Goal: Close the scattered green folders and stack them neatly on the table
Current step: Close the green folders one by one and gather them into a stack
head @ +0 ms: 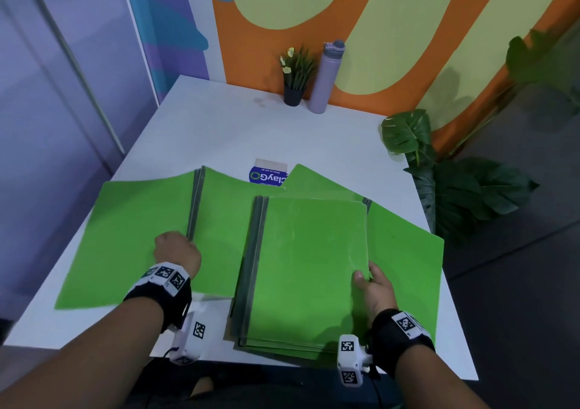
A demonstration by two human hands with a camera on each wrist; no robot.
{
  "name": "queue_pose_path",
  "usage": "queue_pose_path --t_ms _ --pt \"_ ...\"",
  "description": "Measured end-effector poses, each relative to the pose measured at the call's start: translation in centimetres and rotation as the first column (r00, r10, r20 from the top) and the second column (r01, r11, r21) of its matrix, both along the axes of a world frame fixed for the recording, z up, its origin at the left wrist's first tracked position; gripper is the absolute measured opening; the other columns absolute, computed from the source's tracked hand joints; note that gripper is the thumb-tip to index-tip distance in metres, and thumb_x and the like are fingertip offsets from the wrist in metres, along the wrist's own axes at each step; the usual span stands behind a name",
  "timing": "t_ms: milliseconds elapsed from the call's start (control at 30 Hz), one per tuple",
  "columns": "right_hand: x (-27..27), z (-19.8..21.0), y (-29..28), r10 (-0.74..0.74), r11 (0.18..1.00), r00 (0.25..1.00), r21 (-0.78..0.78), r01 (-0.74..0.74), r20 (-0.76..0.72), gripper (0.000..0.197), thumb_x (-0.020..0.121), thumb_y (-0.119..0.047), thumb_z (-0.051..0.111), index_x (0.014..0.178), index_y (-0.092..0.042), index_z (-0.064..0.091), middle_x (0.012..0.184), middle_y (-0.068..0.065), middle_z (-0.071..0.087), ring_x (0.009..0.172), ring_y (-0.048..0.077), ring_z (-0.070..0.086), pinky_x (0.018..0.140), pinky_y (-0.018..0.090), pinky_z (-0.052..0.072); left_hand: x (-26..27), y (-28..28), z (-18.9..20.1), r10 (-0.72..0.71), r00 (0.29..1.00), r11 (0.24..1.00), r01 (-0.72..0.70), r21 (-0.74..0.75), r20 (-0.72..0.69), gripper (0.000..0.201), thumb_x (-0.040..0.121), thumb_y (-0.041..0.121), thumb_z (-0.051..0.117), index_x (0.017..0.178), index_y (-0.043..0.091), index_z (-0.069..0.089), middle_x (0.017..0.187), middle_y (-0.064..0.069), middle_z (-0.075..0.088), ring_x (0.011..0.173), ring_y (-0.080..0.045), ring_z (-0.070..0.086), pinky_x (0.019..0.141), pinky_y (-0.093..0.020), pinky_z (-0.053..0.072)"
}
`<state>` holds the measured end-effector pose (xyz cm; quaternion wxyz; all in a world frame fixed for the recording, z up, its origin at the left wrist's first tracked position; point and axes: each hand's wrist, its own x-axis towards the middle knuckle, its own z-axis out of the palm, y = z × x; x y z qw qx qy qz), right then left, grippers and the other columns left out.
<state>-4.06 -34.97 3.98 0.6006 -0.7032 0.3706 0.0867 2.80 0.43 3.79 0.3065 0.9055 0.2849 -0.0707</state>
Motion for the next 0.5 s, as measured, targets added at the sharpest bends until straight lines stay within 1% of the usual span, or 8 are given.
queue_pose_path --t_ms 67,167,200,267,333,367,433,500 --pt "0.1 0.1 -0.6 -0.014 1.000 1.000 0.016 0.014 -0.009 0.059 0.093 -0.016 0.054 0.146 -0.026 0.029 0.152 0.013 0.033 0.131 0.036 0.040 0.106 0.052 0.034 0.6 0.2 3.1 -0.022 0.988 1.000 0.024 -0.012 0.156 0.017 0.093 0.007 0.046 0.091 -0.008 0.054 0.100 -0.028 0.057 0.082 -0.044 0.057 0.070 -0.044 0.045" --pt "0.4 -0.2 -1.1 -0.014 1.000 1.000 -0.005 0.014 -0.015 0.059 0.094 -0.017 0.052 0.147 -0.026 0.027 0.153 0.012 0.031 0.133 0.037 0.038 0.106 0.052 0.034 0.2 0.5 8.6 -0.114 0.942 0.993 0.108 0.035 0.316 0.007 0.096 0.016 0.038 0.094 0.011 0.034 0.082 -0.018 0.050 0.072 -0.038 0.050 0.068 -0.043 0.038" --pt "0.5 -0.3 -1.1 -0.004 1.000 1.000 -0.011 0.004 -0.018 0.059 0.094 -0.018 0.051 0.147 -0.027 0.026 0.154 0.012 0.030 0.134 0.037 0.037 0.106 0.053 0.034 -0.2 0.4 10.5 -0.153 0.913 0.988 0.134 0.077 0.379 0.007 0.097 0.016 0.037 0.097 0.011 0.032 0.079 -0.018 0.049 0.069 -0.035 0.047 0.065 -0.042 0.036" --pt "0.6 -0.4 -0.7 0.005 1.000 0.999 -0.009 -0.005 -0.032 0.059 0.094 -0.019 0.050 0.147 -0.028 0.025 0.154 0.012 0.029 0.134 0.038 0.036 0.107 0.055 0.034 -0.9 0.2 13.9 -0.196 0.829 0.980 0.142 0.142 0.524 0.012 0.098 0.014 0.037 0.105 0.004 0.036 0.075 -0.016 0.048 0.065 -0.031 0.042 0.061 -0.040 0.031" --pt "0.7 -0.7 -0.2 0.013 1.000 0.999 -0.007 -0.013 -0.044 0.057 0.095 -0.019 0.049 0.147 -0.028 0.025 0.154 0.012 0.030 0.134 0.038 0.036 0.107 0.055 0.034 -1.2 0.0 16.2 -0.146 0.753 0.989 0.106 0.100 0.641 0.020 0.097 0.010 0.041 0.114 -0.002 0.039 0.077 -0.013 0.050 0.068 -0.028 0.042 0.063 -0.038 0.031" --pt "0.8 -0.7 0.2 0.022 1.000 0.999 -0.004 -0.022 -0.046 0.056 0.096 -0.019 0.048 0.147 -0.028 0.025 0.154 0.012 0.029 0.134 0.038 0.036 0.107 0.054 0.034 -1.1 0.2 16.6 -0.103 0.737 0.994 0.096 0.048 0.668 0.025 0.096 0.006 0.043 0.119 -0.002 0.039 0.079 -0.009 0.051 0.072 -0.027 0.043 0.065 -0.035 0.031" --pt "1.2 -0.8 0.9 0.049 0.999 0.998 0.006 -0.049 -0.044 0.053 0.098 -0.021 0.045 0.147 -0.027 0.026 0.155 0.012 0.027 0.136 0.037 0.033 0.109 0.054 0.031 -1.0 0.5 15.5 -0.039 0.784 0.994 0.096 -0.060 0.620 0.041 0.093 0.002 0.046 0.132 0.003 0.035 0.081 -0.004 0.055 0.080 -0.025 0.048 0.071 -0.030 0.034" --pt "1.7 -0.6 1.9 0.060 0.998 0.998 0.030 -0.059 -0.026 0.050 0.099 -0.026 0.040 0.147 -0.024 0.027 0.156 0.011 0.025 0.138 0.036 0.030 0.111 0.053 0.029 -1.1 0.7 12.4 -0.040 0.886 0.983 0.117 -0.139 0.461 0.048 0.093 0.004 0.047 0.139 0.011 0.038 0.100 -0.008 0.062 0.094 -0.030 0.056 0.082 -0.035 0.042"
